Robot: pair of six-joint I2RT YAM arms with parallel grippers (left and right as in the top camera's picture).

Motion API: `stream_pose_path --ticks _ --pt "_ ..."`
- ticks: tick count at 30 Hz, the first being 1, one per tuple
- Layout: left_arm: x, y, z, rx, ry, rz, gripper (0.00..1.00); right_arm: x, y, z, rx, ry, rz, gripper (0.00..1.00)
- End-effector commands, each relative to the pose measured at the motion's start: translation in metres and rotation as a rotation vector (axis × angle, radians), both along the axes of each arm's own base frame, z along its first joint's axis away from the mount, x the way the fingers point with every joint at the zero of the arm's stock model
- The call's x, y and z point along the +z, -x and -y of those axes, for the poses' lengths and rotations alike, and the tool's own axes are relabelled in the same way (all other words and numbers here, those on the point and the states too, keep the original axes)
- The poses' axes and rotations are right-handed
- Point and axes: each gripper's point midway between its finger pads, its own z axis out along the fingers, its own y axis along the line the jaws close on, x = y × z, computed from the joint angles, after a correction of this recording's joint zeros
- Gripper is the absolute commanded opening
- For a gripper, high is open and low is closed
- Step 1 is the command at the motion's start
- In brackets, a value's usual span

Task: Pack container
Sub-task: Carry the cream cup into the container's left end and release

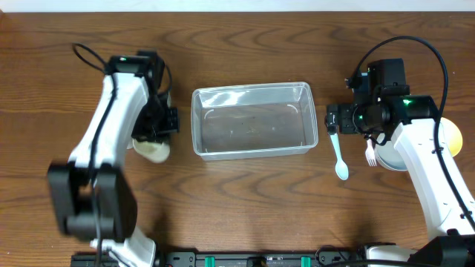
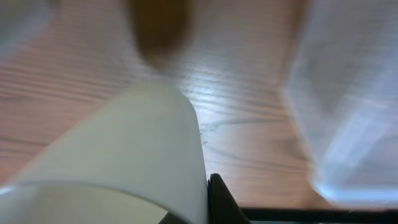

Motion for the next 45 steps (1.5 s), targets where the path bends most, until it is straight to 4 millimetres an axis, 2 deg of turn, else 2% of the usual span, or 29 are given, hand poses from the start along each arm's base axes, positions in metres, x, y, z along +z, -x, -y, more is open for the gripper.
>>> stream_pose_path --ticks 1,4,7,11,16,20,24,30,40,43,45 --pt "0.068 -0.012 0.020 -0.055 0.025 0.257 0.06 0.008 -0.006 0.002 0.000 -0.005 0.025 0.99" --pt "0.106 -0.021 0.047 -0.150 0.065 0.453 0.06 0.008 -0.006 0.002 0.000 -0.005 0.024 0.99" --pt "0.119 -0.026 0.073 -0.229 0.099 0.544 0.06 0.008 -0.006 0.002 0.000 -0.005 0.024 0.99" --pt "0.101 -0.033 0.103 -0.302 0.113 0.518 0.06 0.007 -0.005 0.002 0.000 -0.005 0.022 0.99" --pt "0.049 -0.047 0.130 -0.424 0.095 0.411 0.06 0.007 -0.005 0.002 0.000 -0.005 0.022 0.99" --pt "0.009 -0.062 0.134 -0.423 0.078 0.342 0.06 0.007 -0.005 0.002 0.000 -0.005 0.019 0.99" --pt "-0.019 -0.073 0.133 -0.418 0.066 0.300 0.06 0.007 -0.004 0.002 0.000 -0.005 0.016 0.99" --pt "-0.041 -0.088 0.116 -0.429 -0.040 0.298 0.06 0.007 -0.004 0.002 0.000 -0.005 0.016 0.99" --pt "-0.067 -0.090 0.116 -0.474 -0.053 0.250 0.07 0.007 -0.004 0.002 0.000 -0.005 0.016 0.99" --pt "-0.070 -0.090 0.116 -0.475 -0.054 0.245 0.17 0.006 -0.003 0.002 0.000 -0.004 0.012 0.99" --pt "-0.070 -0.090 0.116 -0.475 -0.054 0.246 0.44 0.006 -0.003 0.002 0.000 -0.004 0.012 0.99"
